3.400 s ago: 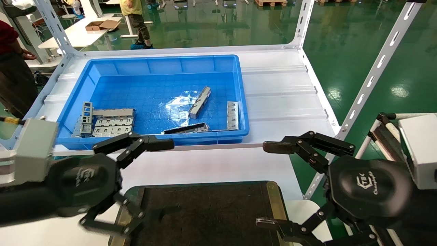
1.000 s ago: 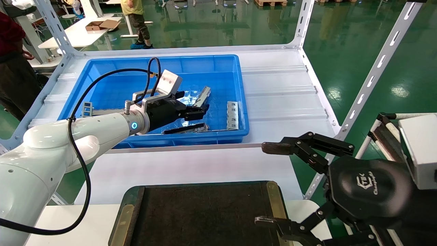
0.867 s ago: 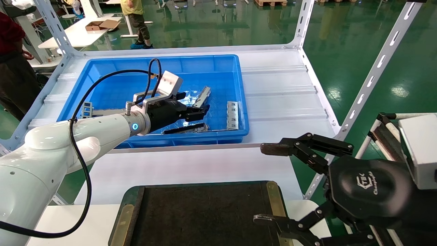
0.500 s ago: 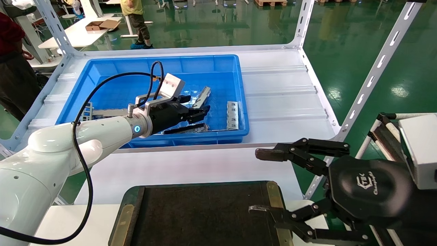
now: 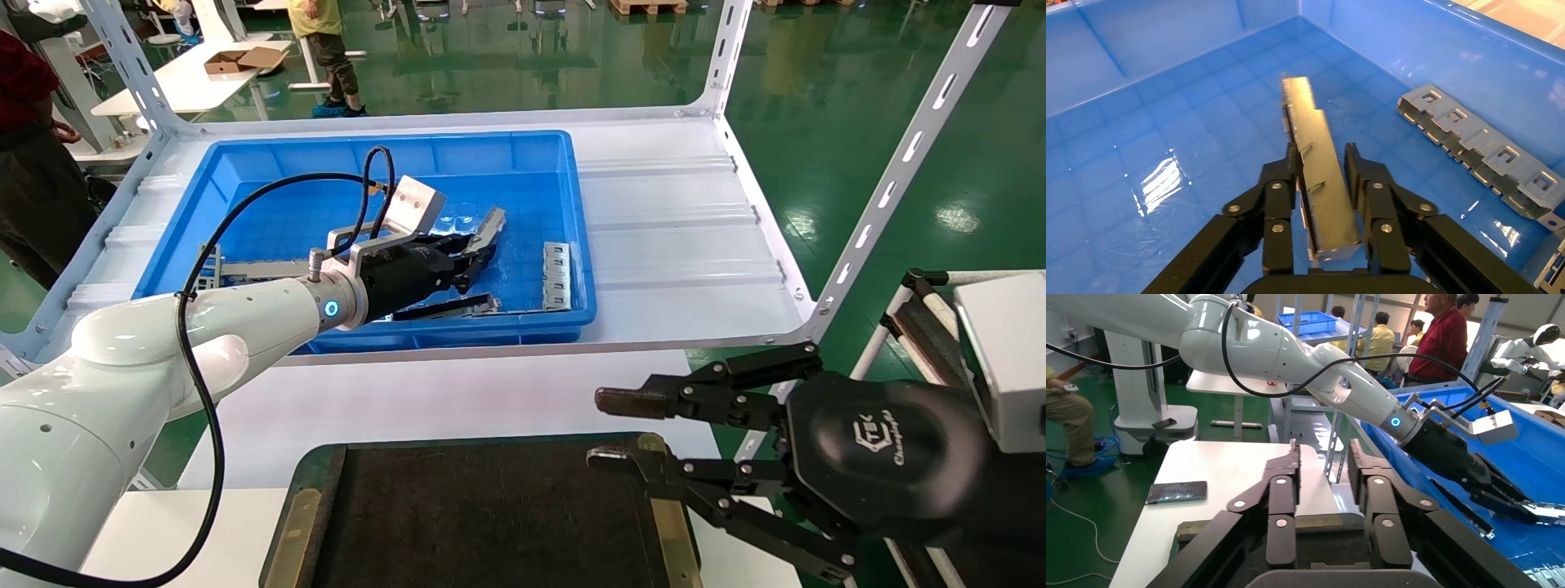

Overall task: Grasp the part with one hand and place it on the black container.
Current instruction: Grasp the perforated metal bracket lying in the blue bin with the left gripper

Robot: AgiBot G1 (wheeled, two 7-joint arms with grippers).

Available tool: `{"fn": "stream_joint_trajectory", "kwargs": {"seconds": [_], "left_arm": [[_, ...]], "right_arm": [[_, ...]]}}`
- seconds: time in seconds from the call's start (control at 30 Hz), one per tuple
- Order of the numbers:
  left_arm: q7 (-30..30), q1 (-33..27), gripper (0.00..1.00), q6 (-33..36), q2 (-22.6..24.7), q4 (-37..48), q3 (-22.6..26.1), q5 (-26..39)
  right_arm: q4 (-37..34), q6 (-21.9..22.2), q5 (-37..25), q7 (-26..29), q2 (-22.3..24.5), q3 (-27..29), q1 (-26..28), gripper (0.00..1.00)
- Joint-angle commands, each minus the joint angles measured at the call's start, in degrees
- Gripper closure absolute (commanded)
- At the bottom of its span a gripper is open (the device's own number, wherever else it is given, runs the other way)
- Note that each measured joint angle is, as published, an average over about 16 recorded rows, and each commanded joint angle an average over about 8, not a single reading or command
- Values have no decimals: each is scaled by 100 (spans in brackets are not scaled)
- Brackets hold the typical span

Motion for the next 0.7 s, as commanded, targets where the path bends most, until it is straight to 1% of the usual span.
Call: {"fn": "stream_joint_trajectory", "kwargs": {"seconds": [0.03, 0.43, 0.57, 0.7], "left_arm": [[-15, 2, 100, -8, -1, -4, 45, -32], [51, -28, 100, -45, -34, -22, 177, -317], [183, -135, 100, 87, -80, 1, 139, -457], [376, -300, 100, 391, -173, 34, 71, -594]], "right_arm": [[0, 0, 0, 0, 0, 0, 0, 100], [0, 0, 0, 0, 0, -1, 0, 100], [0, 0, 1, 0, 0, -1, 0, 100], [0, 0, 1, -1, 0, -1, 0, 100]]}}
